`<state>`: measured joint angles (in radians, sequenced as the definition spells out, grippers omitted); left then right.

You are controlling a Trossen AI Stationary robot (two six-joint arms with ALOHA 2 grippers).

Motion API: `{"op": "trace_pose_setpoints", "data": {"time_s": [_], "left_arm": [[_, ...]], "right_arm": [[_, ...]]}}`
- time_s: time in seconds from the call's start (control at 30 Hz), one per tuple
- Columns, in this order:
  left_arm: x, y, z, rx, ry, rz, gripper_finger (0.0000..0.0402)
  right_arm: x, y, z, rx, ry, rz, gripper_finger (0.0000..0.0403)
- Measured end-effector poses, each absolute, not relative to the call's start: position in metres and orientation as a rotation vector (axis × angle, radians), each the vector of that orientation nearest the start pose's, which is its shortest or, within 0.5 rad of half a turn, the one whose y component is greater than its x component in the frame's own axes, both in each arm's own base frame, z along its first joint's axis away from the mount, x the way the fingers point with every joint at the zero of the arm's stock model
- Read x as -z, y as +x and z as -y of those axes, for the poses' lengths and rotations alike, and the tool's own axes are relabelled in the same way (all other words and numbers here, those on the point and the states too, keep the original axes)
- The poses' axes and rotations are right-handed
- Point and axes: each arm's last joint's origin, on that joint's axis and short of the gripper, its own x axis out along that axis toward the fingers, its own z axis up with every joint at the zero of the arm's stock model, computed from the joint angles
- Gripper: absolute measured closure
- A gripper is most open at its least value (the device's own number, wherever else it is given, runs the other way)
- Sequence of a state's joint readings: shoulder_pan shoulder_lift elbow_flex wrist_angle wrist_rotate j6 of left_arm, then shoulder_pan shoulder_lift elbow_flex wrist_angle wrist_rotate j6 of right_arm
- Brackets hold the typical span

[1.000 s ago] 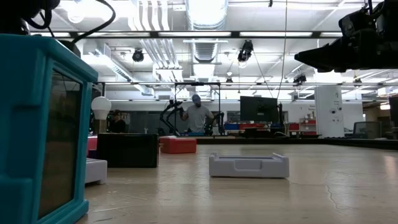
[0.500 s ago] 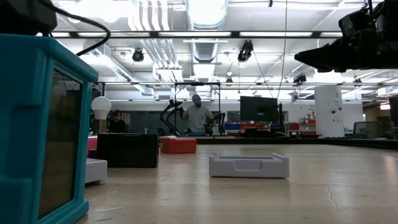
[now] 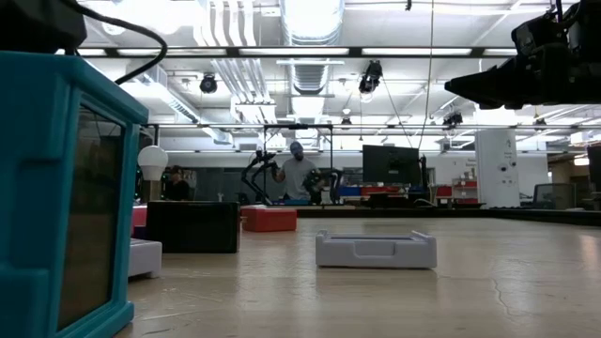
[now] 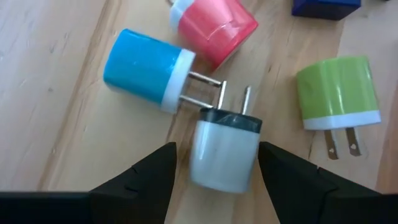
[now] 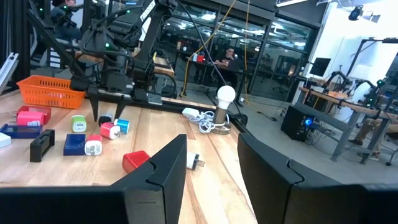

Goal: Pick & Place Office items
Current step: Put the bottom white charger adapter into the orange bin

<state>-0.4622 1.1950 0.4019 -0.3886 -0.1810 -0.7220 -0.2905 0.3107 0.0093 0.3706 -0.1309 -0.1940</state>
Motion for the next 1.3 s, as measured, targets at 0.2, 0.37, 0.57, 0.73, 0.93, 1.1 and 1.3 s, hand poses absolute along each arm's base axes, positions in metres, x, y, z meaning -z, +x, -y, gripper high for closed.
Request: {"op": "trace_pose_setpoints", "data": {"time_s": [0.2, 0.37, 0.57, 0.73, 0.93, 1.1, 1.3], "left_arm": [[-0.1285, 0.1601, 0.0739, -0.146, -0.259, -1.118, 0.0172], [-0.1284, 0.1599, 0.0738, -0.147, -0.258, -1.120, 0.0178], [-0.1284, 0.1599, 0.0738, -0.146, -0.258, -1.120, 0.0234], [-0.1286, 0.1600, 0.0739, -0.146, -0.258, -1.119, 0.0272], [-0.1287, 0.1602, 0.0740, -0.145, -0.260, -1.117, 0.0265], [-0.1286, 0.1602, 0.0742, -0.142, -0.267, -1.120, 0.0265], [-0.1300, 0.1604, 0.0746, -0.140, -0.276, -1.127, 0.0265]], "right_arm": [[-0.1755, 0.1129, 0.0298, 0.165, -0.208, 0.052, 0.0264], [-0.1754, 0.1128, 0.0298, 0.166, -0.208, 0.052, 0.0264], [-0.1754, 0.1128, 0.0298, 0.166, -0.208, 0.052, 0.0264], [-0.1754, 0.1128, 0.0298, 0.166, -0.208, 0.052, 0.0264], [-0.1754, 0.1129, 0.0298, 0.166, -0.208, 0.052, 0.0264], [-0.1754, 0.1128, 0.0298, 0.166, -0.208, 0.052, 0.0264], [-0.1755, 0.1128, 0.0298, 0.166, -0.208, 0.052, 0.0264]]}}
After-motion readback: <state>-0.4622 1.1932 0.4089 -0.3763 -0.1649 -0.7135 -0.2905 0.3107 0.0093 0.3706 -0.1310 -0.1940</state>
